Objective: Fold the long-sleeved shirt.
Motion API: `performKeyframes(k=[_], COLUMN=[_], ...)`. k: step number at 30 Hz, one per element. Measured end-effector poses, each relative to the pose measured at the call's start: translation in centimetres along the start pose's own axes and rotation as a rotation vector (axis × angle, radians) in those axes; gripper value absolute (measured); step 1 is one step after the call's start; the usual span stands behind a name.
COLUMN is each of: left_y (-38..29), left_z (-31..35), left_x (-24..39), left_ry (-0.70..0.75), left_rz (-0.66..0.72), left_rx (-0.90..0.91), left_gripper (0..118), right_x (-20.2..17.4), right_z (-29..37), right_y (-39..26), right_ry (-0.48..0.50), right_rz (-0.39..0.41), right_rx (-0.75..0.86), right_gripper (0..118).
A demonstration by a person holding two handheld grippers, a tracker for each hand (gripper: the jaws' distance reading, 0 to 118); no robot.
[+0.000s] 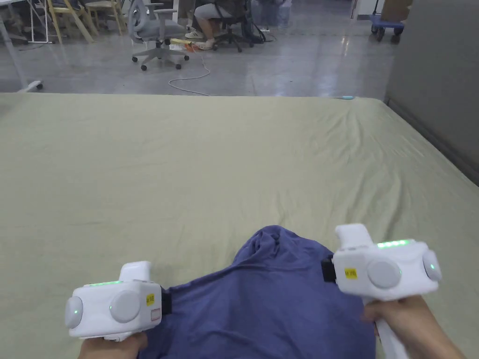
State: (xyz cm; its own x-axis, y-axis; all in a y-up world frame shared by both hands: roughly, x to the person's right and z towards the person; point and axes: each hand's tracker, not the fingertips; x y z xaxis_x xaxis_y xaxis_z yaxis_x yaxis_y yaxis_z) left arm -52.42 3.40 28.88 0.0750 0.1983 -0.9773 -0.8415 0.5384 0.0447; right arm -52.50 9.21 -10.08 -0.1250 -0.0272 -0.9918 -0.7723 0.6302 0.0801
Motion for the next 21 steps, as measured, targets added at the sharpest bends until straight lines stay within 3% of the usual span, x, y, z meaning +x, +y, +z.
performKeyframes(k=[1, 3, 4, 5, 9, 10, 12, 13, 14, 15, 17, 19, 21], left_y=[0.0, 0.1, 0.4, 0.4, 0.4, 0.3, 0.3, 0.3, 0.3, 0.4, 0.8, 2.6, 5.2], left_z=[-0.6, 0.0, 0.3, 0.7, 1.0, 1.1, 1.1, 1.2, 1.2, 1.4, 1.7, 3.1, 5.3], left_x=[-0.7, -1.1, -1.3, -1.2, -1.5, -1.3, -0.8, -0.4, -0.3, -0.2, 0.2, 0.9, 1.5], left_ry=[-0.008, -0.020, -0.025, -0.026, -0.024, -0.002, 0.018, 0.016, 0.013, 0.002, 0.023, 0.055, 0.008], left_rz=[0.000, 0.000, 0.004, 0.016, 0.041, 0.027, -0.015, -0.018, -0.015, -0.006, -0.003, -0.067, -0.064], left_rx=[0.005, 0.012, 0.010, 0.011, 0.021, 0.037, 0.048, 0.039, 0.037, 0.037, 0.090, 0.166, 0.212], left_gripper=[8, 8, 8, 8, 8, 8, 8, 8, 8, 8, 8, 8, 8], right_x=[0.5, 1.6, 2.2, 2.7, 3.9, 3.9, 3.4, 3.3, 3.2, 3.2, 1.6, 2.6, 2.4], right_z=[-1.5, -4.9, -6.6, -7.7, -13.2, -14.3, -14.5, -14.0, -13.3, -12.4, -8.7, -5.7, -2.9], right_y=[1.7, 4.1, 5.1, 5.7, 6.1, 5.6, 4.8, 5.3, 5.6, 5.9, 5.8, 6.9, 8.5], right_ry=[-0.039, -0.081, -0.110, -0.111, -0.090, -0.064, -0.086, -0.086, -0.078, 0.009, -0.124, -0.046, -0.031], right_rz=[0.022, 0.031, 0.037, 0.037, 0.079, 0.088, 0.081, 0.081, 0.076, 0.073, 0.150, 0.120, 0.091], right_rx=[-0.010, -0.041, -0.064, -0.063, -0.294, -0.358, -0.312, -0.317, -0.313, -0.295, -0.238, -0.193, -0.125], right_gripper=[22, 85, 91, 86, 83, 73, 66, 25, 0, 0, 0, 0, 0])
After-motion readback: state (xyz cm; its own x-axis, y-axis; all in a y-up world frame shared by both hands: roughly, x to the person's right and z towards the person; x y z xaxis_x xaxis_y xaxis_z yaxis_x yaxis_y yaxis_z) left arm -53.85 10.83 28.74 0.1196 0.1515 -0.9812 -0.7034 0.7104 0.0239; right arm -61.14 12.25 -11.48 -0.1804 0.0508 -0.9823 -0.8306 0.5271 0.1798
